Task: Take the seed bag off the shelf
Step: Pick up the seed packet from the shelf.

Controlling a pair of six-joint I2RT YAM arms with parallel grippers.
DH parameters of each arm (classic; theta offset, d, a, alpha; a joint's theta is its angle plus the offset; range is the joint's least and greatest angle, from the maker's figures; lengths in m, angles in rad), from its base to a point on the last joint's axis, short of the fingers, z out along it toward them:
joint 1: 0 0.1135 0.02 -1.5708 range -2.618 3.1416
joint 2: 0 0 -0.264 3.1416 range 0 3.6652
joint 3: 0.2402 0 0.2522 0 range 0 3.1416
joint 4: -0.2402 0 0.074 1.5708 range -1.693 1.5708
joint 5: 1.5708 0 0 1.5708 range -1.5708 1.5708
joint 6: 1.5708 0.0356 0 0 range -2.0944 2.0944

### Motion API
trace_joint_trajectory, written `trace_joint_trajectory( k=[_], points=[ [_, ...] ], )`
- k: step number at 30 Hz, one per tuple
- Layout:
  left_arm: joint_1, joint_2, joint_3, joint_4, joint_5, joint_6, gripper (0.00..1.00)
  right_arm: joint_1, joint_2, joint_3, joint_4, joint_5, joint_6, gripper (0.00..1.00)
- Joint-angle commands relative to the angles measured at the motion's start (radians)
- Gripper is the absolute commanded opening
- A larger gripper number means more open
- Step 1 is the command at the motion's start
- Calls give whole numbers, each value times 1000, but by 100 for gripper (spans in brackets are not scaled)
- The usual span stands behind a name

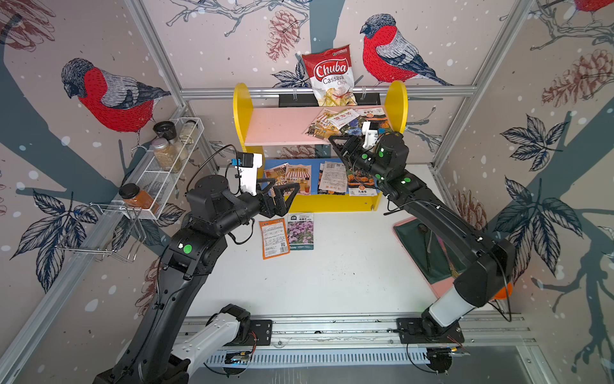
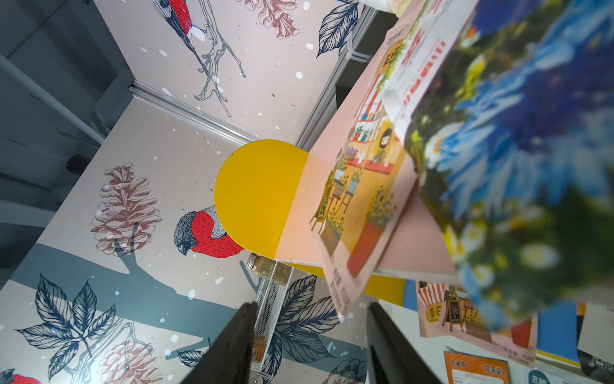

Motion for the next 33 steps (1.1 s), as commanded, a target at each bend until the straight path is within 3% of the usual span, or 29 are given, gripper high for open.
trace_joint_trajectory(
  k=[1,11,33],
  points=[
    [2,0,-2,10,-6,24,97,2,11,15,69,-17,21,52],
    [2,-6,-5,5,-15,21,97,0,37,19,94,-18,44,43],
    [2,-21,-26,6,-31,24,97,-12,14,-63,149,2,93,0]
  ],
)
